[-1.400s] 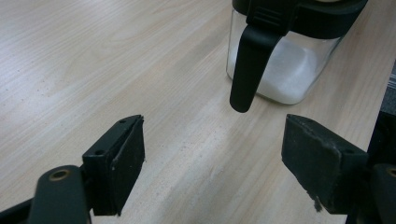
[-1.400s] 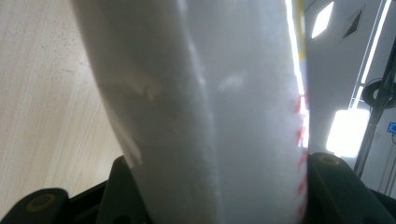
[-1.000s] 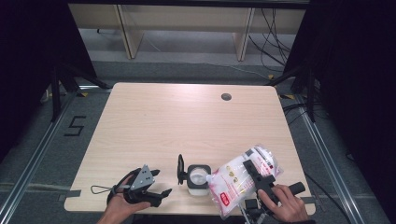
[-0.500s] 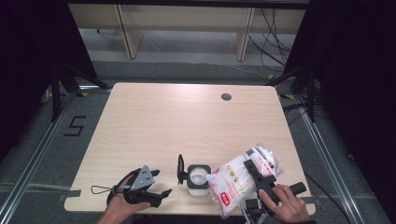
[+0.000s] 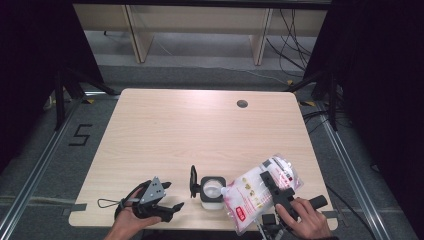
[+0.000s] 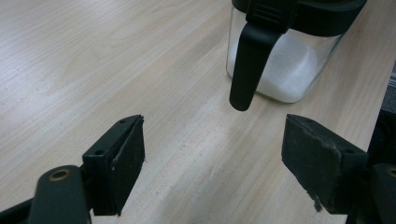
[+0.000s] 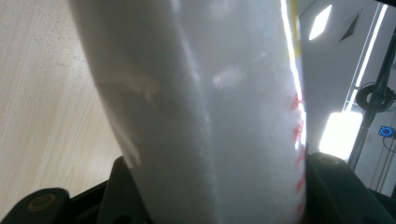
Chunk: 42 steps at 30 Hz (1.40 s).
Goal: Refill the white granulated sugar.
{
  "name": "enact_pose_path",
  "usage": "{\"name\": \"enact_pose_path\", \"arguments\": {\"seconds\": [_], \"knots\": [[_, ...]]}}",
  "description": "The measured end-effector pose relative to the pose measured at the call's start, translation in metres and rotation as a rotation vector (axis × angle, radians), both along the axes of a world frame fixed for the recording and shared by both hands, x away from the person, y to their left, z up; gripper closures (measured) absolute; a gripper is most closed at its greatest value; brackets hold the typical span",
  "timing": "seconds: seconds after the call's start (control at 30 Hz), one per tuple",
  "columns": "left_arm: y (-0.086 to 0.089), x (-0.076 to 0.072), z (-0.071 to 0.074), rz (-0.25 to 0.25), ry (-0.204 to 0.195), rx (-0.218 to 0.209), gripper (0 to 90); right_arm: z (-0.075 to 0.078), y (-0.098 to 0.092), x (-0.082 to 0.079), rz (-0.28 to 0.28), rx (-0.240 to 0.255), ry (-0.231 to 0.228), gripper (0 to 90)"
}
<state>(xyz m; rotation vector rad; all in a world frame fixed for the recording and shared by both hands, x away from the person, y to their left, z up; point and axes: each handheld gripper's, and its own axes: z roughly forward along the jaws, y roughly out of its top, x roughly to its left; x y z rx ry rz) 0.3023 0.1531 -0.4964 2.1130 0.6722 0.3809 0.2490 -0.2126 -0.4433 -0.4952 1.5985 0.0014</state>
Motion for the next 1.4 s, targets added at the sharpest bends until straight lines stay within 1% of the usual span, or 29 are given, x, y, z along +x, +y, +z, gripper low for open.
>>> {"name": "enact_pose_path", "arguments": {"seconds": [0.07, 0.1, 0.17, 0.23, 0.33, 0.37, 0.4, 0.43, 0.47, 0.5, 0.53, 0.57, 0.6, 0.63, 0.67, 0.73, 0.77, 0.8, 0.83, 0.9, 0.97, 1.0, 1.03, 1.1, 1.13, 1.2, 1.23, 1.37, 1.4], "knots": [[-0.0014, -0.0007, -0.0006, 0.024, 0.006, -0.028, 21.0, -0.0022, -0.0009, -0.0004, -0.013, 0.023, 0.012, 53.4], [-0.0019, -0.0008, -0.0009, 0.024, 0.009, -0.035, 21.0, 0.0000, 0.0000, -0.0002, 0.001, 0.000, 0.001, 53.4], [0.0005, 0.0006, 0.0004, -0.006, -0.008, 0.010, 21.0, 0.0004, 0.0000, -0.0001, 0.001, 0.000, 0.001, 53.4], [-0.0008, -0.0011, -0.0002, 0.022, 0.010, -0.014, 21.0, 0.0004, 0.0000, -0.0001, 0.001, -0.001, 0.000, 53.4], [-0.0018, -0.0011, -0.0010, 0.024, 0.011, -0.031, 21.0, 0.0007, 0.0000, -0.0003, 0.002, 0.000, 0.000, 53.5], [0.0001, -0.0005, -0.0002, 0.016, 0.009, 0.000, 21.0, 0.0009, 0.0001, -0.0003, 0.002, -0.001, -0.001, 53.5], [0.0001, -0.0010, 0.0001, 0.018, 0.009, 0.001, 21.0, 0.0007, 0.0001, -0.0004, 0.000, -0.001, 0.000, 53.5], [-0.0011, -0.0010, -0.0003, 0.025, 0.012, -0.021, 21.0, 0.0002, 0.0000, -0.0005, 0.000, 0.007, 0.002, 53.5], [-0.0011, 0.0000, -0.0007, 0.020, 0.004, -0.030, 21.0, 0.0002, 0.0000, -0.0005, 0.000, 0.005, 0.002, 53.5], [-0.0016, -0.0007, -0.0006, 0.025, 0.011, -0.033, 21.0, 0.0007, 0.0004, -0.0003, 0.006, 0.000, -0.003, 53.5], [-0.0017, -0.0010, -0.0009, 0.024, 0.012, -0.031, 21.0, 0.0003, 0.0003, -0.0002, 0.005, 0.003, 0.000, 53.6], [-0.0002, -0.0009, 0.0000, 0.018, 0.011, -0.004, 21.0, 0.0003, 0.0004, -0.0003, 0.004, 0.002, 0.000, 53.6], [0.0001, -0.0009, 0.0001, 0.018, 0.009, 0.001, 21.0, -0.0001, 0.0005, -0.0003, 0.005, 0.009, 0.001, 53.7], [-0.0014, -0.0008, -0.0008, 0.024, 0.007, -0.028, 21.0, -0.0003, 0.0006, -0.0002, 0.007, 0.013, 0.002, 53.6], [-0.0015, 0.0000, -0.0014, 0.020, 0.007, -0.040, 21.0, -0.0002, 0.0005, -0.0002, 0.008, 0.015, 0.004, 53.7], [-0.0015, -0.0012, -0.0005, 0.024, 0.014, -0.025, 21.0, -0.0006, -0.0001, -0.0001, 0.002, 0.019, 0.011, 53.8], [0.0002, -0.0008, 0.0001, 0.018, 0.010, 0.002, 21.0, -0.0007, -0.0003, -0.0001, -0.001, 0.022, 0.013, 53.9], [0.0000, -0.0007, 0.0000, 0.014, 0.010, -0.006, 21.0, -0.0004, -0.0005, 0.0000, -0.001, 0.016, 0.009, 53.9], [-0.0010, -0.0003, -0.0007, 0.019, 0.002, -0.031, 21.0, -0.0022, -0.0017, -0.0001, -0.010, 0.036, 0.019, 53.9], [-0.0015, -0.0007, -0.0009, 0.022, 0.011, -0.032, 21.0, -0.0005, -0.0014, 0.0006, 0.008, 0.037, 0.009, 54.1], [-0.0001, -0.0010, -0.0003, 0.016, 0.013, -0.007, 21.0, -0.0014, -0.0020, 0.0009, -0.001, 0.062, 0.022, 54.2], [0.0004, -0.0006, 0.0001, 0.014, 0.007, 0.000, 21.0, -0.0011, -0.0018, 0.0005, -0.012, 0.049, 0.024, 54.2], [-0.0008, -0.0004, -0.0004, 0.020, 0.005, -0.026, 21.0, -0.0020, -0.0024, 0.0006, -0.009, 0.053, 0.019, 54.2], [-0.0013, -0.0007, -0.0006, 0.023, 0.013, -0.030, 21.0, -0.0009, -0.0027, 0.0012, 0.007, 0.041, 0.014, 54.3], [-0.0002, -0.0005, -0.0004, 0.012, 0.014, -0.010, 21.0, -0.0026, -0.0034, 0.0001, -0.013, 0.077, 0.026, 54.3], [0.0001, -0.0008, -0.0001, 0.017, 0.009, -0.001, 21.0, -0.0022, -0.0034, 0.0000, -0.011, 0.074, 0.022, 54.3], [-0.0012, -0.0003, -0.0011, 0.021, 0.008, -0.034, 21.0, -0.0021, -0.0035, -0.0003, -0.012, 0.075, 0.024, 54.3], [-0.0006, -0.0010, -0.0009, 0.016, 0.015, -0.021, 21.0, -0.0003, -0.0033, -0.0005, -0.011, 0.073, 0.029, 54.5], [0.0009, -0.0003, 0.0003, 0.017, 0.004, 0.008, 21.0, -0.0001, -0.0036, -0.0005, -0.012, 0.079, 0.034, 54.5]]}}
